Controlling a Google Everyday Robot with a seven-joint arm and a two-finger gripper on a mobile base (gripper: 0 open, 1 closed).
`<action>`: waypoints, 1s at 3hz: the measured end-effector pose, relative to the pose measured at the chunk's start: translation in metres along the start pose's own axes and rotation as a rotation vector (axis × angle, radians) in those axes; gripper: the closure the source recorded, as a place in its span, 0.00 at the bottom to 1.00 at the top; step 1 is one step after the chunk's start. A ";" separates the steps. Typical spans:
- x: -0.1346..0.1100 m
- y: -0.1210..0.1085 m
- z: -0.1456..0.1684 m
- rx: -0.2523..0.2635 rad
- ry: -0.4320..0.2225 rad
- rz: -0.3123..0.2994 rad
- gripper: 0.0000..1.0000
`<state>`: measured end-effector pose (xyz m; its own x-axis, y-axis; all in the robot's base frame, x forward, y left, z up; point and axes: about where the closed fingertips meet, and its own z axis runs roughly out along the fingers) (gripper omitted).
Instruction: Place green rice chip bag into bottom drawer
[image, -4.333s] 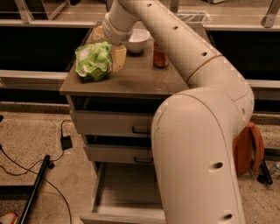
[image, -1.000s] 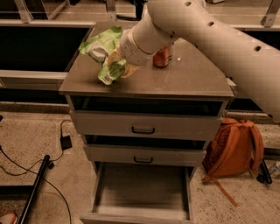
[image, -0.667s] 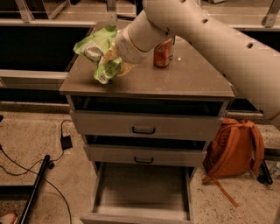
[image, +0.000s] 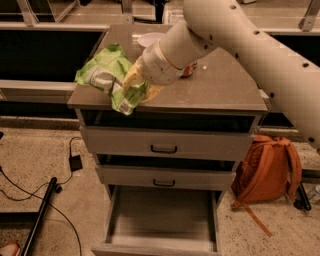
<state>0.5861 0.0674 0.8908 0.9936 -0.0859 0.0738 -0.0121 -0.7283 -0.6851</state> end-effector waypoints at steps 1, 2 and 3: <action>-0.033 0.031 -0.026 -0.044 0.005 -0.154 1.00; -0.065 0.141 -0.044 -0.184 0.053 -0.163 1.00; -0.065 0.141 -0.044 -0.184 0.053 -0.163 1.00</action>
Offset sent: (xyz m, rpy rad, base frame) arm -0.0929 -0.2101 -0.1220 -0.3369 -0.1676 0.0115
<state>0.5149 -0.0594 0.8214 0.9769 0.0113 0.2136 0.1230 -0.8467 -0.5176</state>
